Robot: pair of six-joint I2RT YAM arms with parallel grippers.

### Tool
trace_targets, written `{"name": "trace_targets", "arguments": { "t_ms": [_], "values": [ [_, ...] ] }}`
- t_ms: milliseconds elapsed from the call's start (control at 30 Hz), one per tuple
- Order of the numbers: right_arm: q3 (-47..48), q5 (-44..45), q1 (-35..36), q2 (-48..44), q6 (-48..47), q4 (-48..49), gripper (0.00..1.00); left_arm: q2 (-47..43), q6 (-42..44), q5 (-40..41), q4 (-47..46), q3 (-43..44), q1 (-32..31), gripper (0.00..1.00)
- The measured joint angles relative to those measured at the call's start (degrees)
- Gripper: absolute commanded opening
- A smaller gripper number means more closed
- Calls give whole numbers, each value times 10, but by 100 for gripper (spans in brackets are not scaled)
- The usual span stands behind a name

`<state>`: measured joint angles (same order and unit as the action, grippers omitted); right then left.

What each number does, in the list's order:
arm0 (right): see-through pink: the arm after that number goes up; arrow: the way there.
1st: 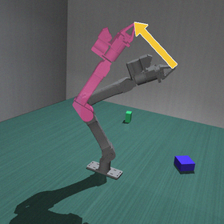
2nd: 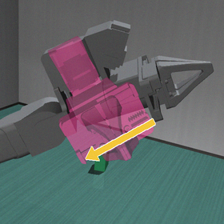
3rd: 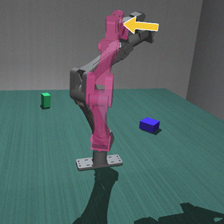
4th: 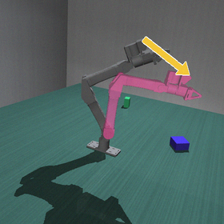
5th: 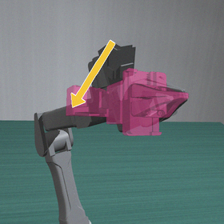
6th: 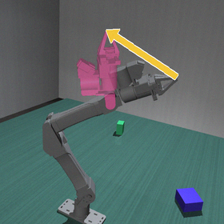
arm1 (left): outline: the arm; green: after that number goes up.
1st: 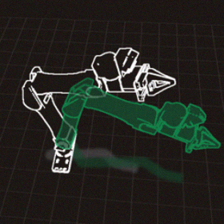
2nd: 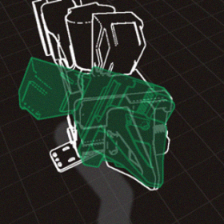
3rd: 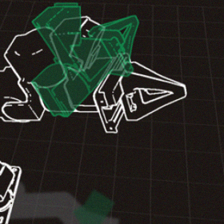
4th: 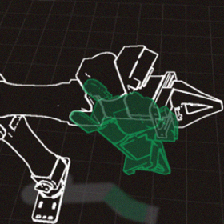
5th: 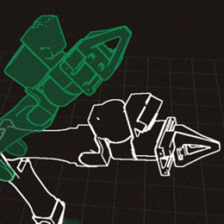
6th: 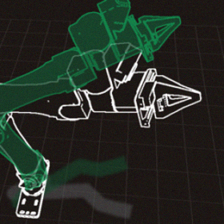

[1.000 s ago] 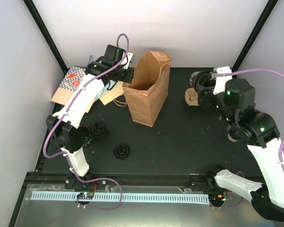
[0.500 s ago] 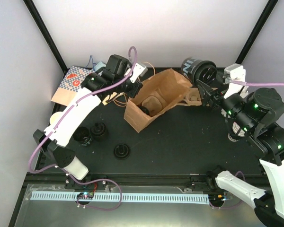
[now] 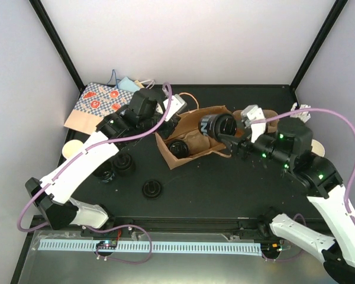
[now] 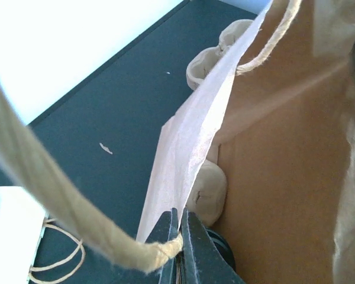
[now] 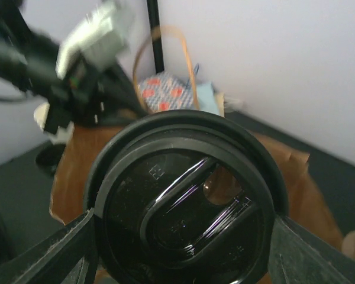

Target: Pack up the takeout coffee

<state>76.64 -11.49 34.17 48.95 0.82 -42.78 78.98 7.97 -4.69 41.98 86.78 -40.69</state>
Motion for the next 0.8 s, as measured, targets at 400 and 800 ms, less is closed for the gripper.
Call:
{"name": "trace_targets", "arguments": {
  "t_ms": [400,800],
  "values": [
    [-119,140,204,-13,51,-75,44,-23,40,60,-46,-23,-38,2],
    [-190,358,457,48,85,-92,52,-105,87,100,-95,-132,-149,2]
  ]
}}
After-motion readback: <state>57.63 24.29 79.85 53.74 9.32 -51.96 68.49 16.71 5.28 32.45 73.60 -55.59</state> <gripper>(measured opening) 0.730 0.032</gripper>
